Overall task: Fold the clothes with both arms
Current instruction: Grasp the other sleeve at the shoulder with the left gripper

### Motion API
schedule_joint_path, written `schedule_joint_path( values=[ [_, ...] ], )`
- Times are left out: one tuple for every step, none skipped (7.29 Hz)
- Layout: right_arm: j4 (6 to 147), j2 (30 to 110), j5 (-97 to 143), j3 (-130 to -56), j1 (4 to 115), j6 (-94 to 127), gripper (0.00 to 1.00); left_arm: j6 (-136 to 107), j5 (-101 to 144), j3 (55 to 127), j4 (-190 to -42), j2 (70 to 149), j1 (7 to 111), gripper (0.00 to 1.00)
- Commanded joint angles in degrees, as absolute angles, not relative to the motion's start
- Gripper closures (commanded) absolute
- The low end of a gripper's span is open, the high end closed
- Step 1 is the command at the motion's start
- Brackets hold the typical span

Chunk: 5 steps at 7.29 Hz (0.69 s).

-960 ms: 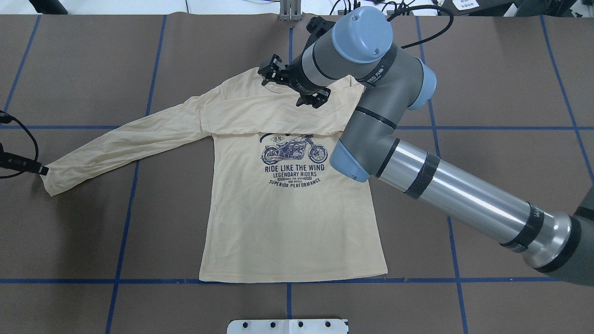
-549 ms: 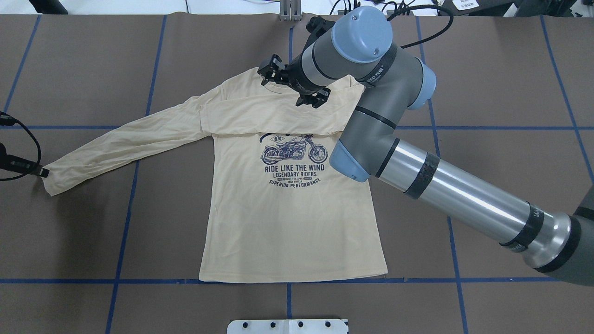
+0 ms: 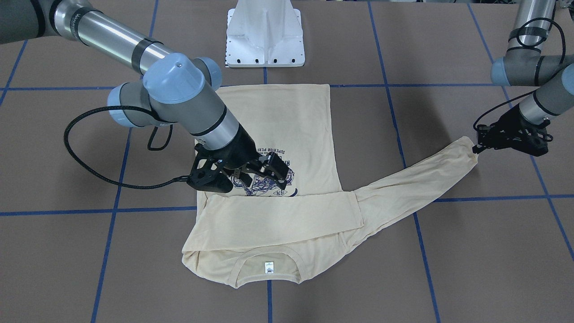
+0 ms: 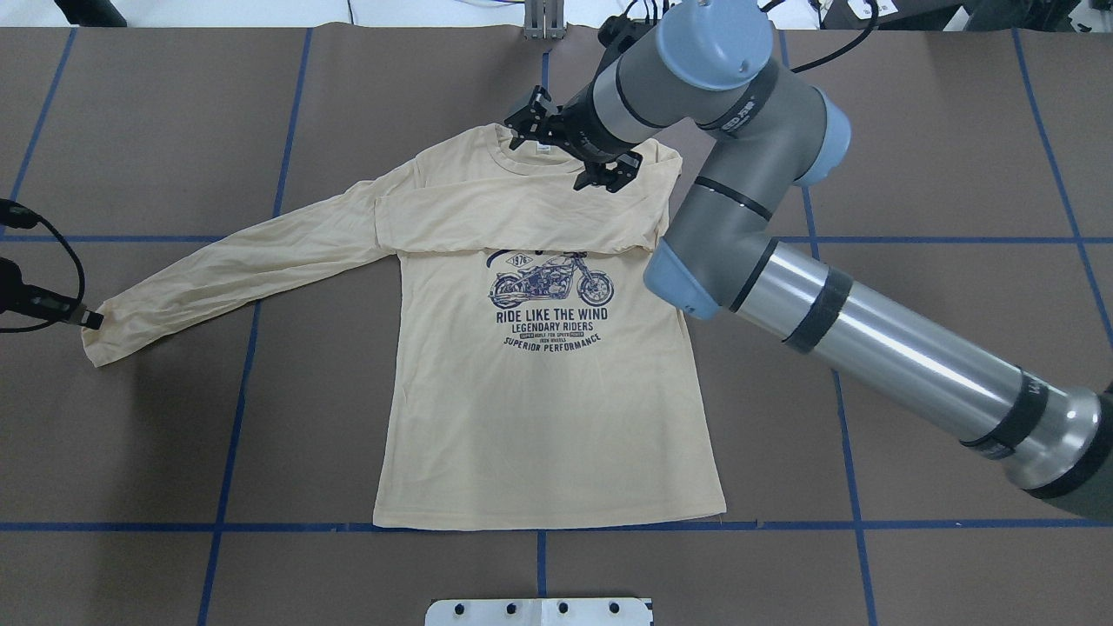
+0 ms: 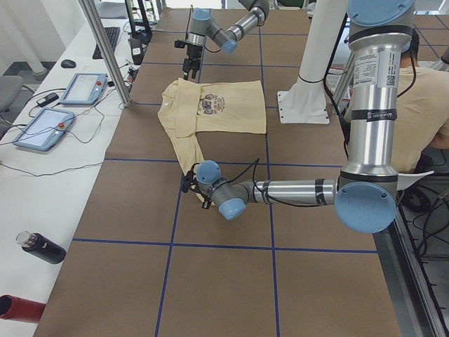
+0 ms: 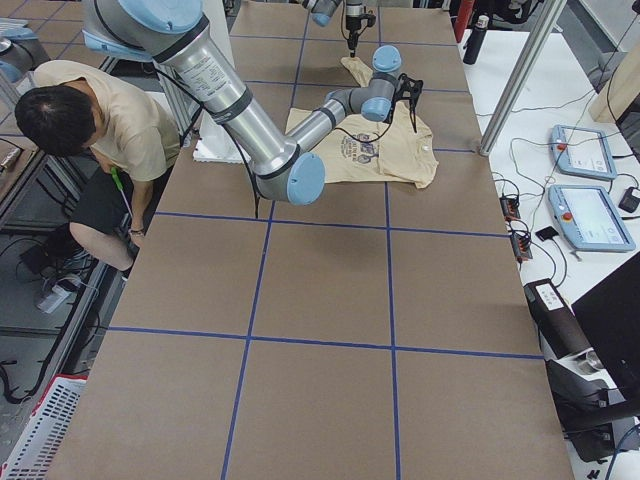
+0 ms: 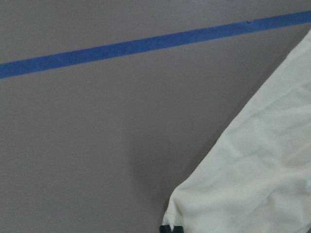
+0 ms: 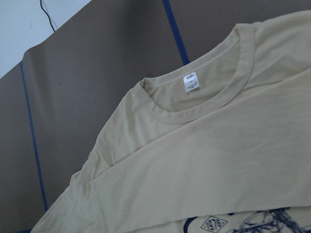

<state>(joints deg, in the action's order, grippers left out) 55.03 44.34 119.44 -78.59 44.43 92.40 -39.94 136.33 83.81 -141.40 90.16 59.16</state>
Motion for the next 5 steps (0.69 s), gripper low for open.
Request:
schedule_joint_path(
  values=[
    [54.9,57.2,129.6,-87.7,52.7,84.7,0.00,-64.2,140.7,87.4,-140.2,100.5,59.2,1.00],
    [54.9,61.7,136.7,-88.1,58.0,78.6,0.00,-76.5,140.5,87.2,-138.9,108.1,58.6,1.00],
    [54.8,66.0,141.9,-88.1,62.7,72.2,0.00,-85.5,139.9,86.9,-135.2,116.1,55.4,1.00],
    [54.8,69.1,143.5,-88.1,65.3,68.1,0.00,-91.0,135.3,86.7,-132.4,123.1,51.3,1.00],
    [54.8,70.4,143.5,-88.1,65.8,66.4,0.00,-95.3,129.3,84.7,-132.1,129.0,46.5,1.00]
  ],
)
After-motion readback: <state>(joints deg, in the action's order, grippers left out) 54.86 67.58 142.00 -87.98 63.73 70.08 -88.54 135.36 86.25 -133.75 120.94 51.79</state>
